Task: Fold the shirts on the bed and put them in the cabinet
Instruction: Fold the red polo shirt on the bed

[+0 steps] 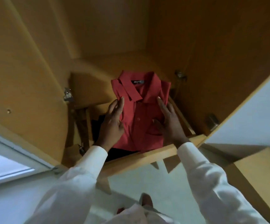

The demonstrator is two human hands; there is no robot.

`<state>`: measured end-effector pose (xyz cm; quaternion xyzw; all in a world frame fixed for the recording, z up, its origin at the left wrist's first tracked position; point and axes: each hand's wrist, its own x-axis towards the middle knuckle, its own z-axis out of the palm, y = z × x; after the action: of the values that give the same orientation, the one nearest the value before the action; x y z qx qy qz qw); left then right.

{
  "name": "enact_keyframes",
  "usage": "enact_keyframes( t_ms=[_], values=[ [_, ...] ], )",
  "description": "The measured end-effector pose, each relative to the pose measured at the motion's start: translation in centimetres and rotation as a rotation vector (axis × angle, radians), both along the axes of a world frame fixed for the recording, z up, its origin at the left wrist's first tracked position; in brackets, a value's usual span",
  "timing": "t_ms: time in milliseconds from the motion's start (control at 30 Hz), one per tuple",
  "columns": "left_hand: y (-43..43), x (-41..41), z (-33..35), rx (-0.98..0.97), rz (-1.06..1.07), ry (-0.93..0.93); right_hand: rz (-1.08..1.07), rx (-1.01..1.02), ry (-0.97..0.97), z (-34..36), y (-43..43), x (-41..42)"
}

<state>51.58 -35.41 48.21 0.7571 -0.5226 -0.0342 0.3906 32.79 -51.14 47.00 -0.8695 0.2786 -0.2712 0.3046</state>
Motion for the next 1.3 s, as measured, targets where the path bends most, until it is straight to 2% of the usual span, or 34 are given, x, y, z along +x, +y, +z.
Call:
enact_keyframes(
  t_ms=[133,300,433,500,600,700,733,800,833,933,1033,1133,1233,1300],
  values=[
    [-0.1,2.4,-1.6,0.147,0.265,-0.078,0.114,0.126,0.093,-2.7,-1.8,6.5],
    [-0.3,5.2,-6.6,0.309,0.375,0.157,0.286,0.289,0.256,-7.5,-3.0,10.6],
    [-0.4,5.7,-9.4,0.572,0.505,0.107,0.335,0.393,0.332,-10.4,-4.5,12.0],
    [-0.6,5.6,-10.9,0.636,0.546,0.070,0.315,0.505,0.330,-11.6,-5.0,12.1],
    [-0.6,4.6,-12.4,0.756,0.531,0.162,0.258,0.658,0.351,-12.3,-4.5,11.3],
    [0.1,3.4,-13.2,0.938,0.371,-0.007,0.267,0.814,0.373,-12.8,-3.3,9.5],
    [0.5,2.9,-13.1,0.950,0.349,-0.004,0.281,0.826,0.408,-13.1,-2.9,9.0],
    [1.1,1.6,-12.6,0.861,0.449,0.160,0.296,0.832,0.468,-13.5,-2.4,8.3],
    [1.4,1.2,-12.3,0.849,0.473,0.178,0.291,0.838,0.470,-13.3,-2.3,8.1],
    [1.7,1.3,-11.4,0.999,0.425,0.009,0.251,0.867,0.429,-12.7,-2.8,8.0],
    [1.6,1.1,-10.3,1.053,0.547,0.047,0.299,0.744,0.573,-13.0,-2.6,7.6],
    [1.2,0.2,-9.7,1.130,0.535,0.070,0.258,0.701,0.747,-14.1,-2.1,7.2],
    [1.1,-0.1,-9.2,1.203,0.518,0.039,0.263,0.635,0.818,-14.2,-2.4,7.5],
    [0.9,0.0,-8.8,1.237,0.505,0.014,0.238,0.617,0.800,-13.7,-2.6,7.4]
  ],
)
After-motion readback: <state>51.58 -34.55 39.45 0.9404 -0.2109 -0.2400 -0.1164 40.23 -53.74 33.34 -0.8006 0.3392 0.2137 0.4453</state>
